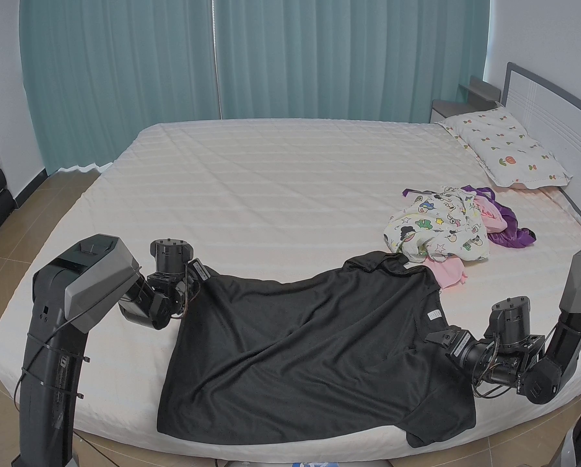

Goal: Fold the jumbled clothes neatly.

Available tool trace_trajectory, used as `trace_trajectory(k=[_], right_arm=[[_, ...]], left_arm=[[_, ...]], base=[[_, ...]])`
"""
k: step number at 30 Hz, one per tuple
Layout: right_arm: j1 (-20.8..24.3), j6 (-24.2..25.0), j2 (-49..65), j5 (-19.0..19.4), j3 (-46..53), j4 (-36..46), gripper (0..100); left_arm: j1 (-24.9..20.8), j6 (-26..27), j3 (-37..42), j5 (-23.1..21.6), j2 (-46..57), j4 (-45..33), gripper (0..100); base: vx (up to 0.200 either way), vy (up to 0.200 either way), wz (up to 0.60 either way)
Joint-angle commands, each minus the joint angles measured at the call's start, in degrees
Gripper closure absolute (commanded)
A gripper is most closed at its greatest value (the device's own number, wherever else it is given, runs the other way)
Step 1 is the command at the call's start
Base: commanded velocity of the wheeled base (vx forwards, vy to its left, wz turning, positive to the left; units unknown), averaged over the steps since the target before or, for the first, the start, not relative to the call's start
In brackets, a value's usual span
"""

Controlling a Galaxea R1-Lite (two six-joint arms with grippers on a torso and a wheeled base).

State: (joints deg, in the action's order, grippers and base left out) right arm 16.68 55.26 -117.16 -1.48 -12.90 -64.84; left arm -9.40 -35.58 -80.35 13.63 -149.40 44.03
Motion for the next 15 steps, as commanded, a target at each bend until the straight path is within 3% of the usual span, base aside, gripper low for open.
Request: trace_trajectory(k=[1, 15], right_arm=[[0.02, 0.02, -0.08, -0.02, -0.02, -0.02, 0], [0.02, 0.02, -0.08, -0.11, 0.07, -0.02, 0]], left_arm=[[1.49, 0.43, -2.71, -0.01, -0.19, -0.26, 100], [3.51, 1.83, -6.22, 2.02, -1.07, -2.81, 100]], base=[[0.000, 0.000, 0.00], [0.000, 0.000, 0.00]])
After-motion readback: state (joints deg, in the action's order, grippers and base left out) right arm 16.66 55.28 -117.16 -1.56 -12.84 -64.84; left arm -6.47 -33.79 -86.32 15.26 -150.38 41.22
